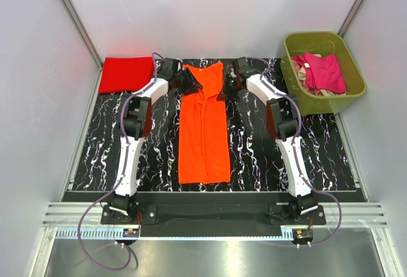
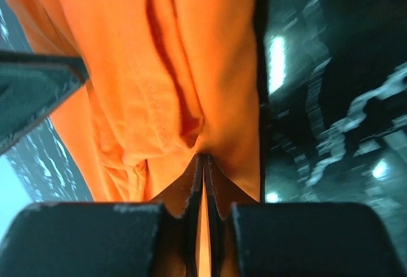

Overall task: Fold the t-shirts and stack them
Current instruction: Fold the tshirt

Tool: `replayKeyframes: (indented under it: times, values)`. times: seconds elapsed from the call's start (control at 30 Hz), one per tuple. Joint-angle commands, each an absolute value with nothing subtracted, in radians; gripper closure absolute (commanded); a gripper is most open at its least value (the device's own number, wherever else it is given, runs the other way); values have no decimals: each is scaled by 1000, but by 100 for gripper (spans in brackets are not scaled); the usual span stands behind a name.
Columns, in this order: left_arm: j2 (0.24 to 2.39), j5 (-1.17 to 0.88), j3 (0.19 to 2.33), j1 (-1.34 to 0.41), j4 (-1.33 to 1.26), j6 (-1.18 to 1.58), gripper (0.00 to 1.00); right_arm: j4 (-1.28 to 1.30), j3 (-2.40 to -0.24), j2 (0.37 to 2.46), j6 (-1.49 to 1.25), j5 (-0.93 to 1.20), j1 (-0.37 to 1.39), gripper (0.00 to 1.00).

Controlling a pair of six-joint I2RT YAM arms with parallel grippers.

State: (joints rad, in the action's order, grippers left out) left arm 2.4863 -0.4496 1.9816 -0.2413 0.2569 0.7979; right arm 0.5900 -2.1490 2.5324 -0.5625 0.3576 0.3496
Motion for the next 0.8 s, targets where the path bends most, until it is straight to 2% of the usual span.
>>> replayKeyframes:
  times: [0.0,0.2,0.33,0.5,0.63,0.77]
  values:
    - [2545,-489,2097,-248,330,755,55,575,-2218,2577,-566,377,301,90]
    - [2389,-483,2079,-233,419,643,46,675,-2328,2579,-505,436,298,85]
    - [2199,-447,1978,-207,501,556,39,781,-2391,2530,-471,434,298,73]
    - [1936,-433,1771,-206,574,459,35,916,-2350,2412,-430,457,298,59]
    - [1758,-437,1518,-206,624,465,36,937,-2125,2240,-393,479,298,47]
    - [1544,-460,1206,-222,614,492,37,835,-1719,1978,-388,554,298,38]
